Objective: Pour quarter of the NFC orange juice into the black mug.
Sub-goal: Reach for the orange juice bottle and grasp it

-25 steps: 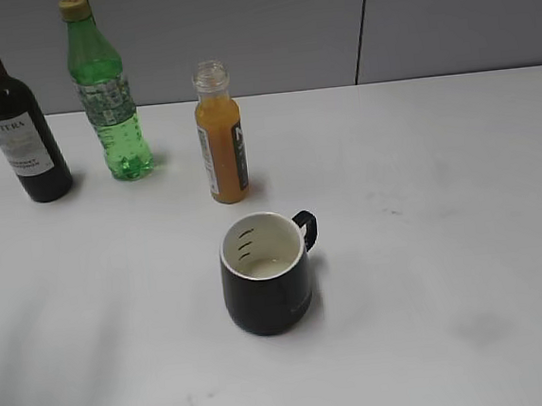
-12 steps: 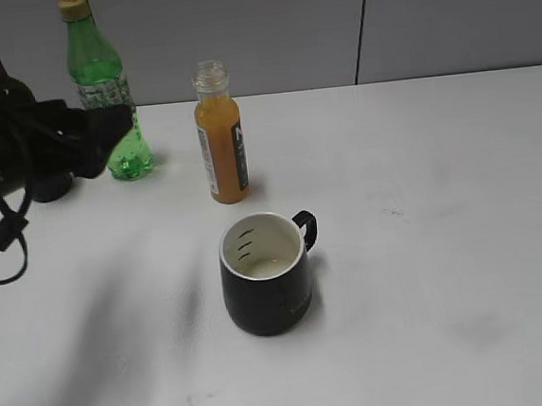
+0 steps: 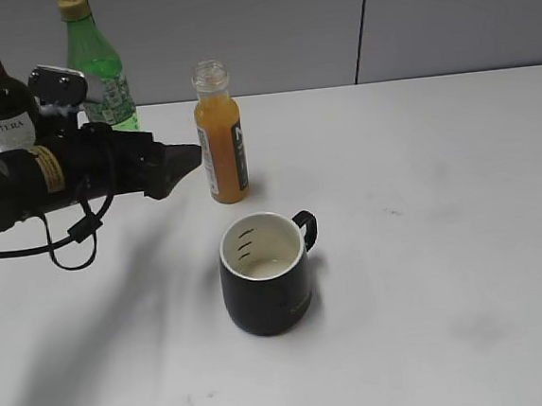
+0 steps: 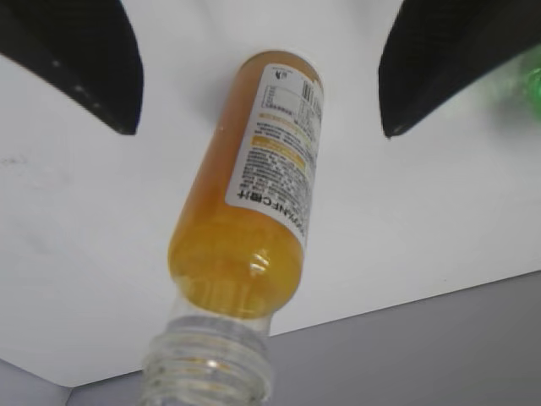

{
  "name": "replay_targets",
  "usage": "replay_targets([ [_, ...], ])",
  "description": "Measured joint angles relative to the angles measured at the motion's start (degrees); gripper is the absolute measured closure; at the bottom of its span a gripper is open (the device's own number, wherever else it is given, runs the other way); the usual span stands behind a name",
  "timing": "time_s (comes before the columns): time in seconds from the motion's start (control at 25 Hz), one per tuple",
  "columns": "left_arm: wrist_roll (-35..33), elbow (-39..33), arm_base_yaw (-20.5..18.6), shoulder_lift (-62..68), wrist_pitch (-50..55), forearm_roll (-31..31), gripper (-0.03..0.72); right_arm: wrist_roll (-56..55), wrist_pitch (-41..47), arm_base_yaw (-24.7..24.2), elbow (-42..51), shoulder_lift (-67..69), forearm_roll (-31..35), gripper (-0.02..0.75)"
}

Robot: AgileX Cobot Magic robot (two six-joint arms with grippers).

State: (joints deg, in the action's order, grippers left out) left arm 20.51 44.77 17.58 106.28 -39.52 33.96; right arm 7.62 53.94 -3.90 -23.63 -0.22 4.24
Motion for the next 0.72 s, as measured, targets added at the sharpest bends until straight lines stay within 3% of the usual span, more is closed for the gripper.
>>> replay_targets([
  [0.52, 0.5, 11.6, 1.4, 13.2, -1.1, 1.8, 0.015, 0.0, 0.0, 0.0, 0.0, 0.0, 0.3, 0.225],
  [0.72, -3.3, 12.4, 2.7, 15.6, -2.3, 0.0, 0.015, 0.0, 0.0, 0.0, 0.0, 0.0, 0.3, 0.225],
])
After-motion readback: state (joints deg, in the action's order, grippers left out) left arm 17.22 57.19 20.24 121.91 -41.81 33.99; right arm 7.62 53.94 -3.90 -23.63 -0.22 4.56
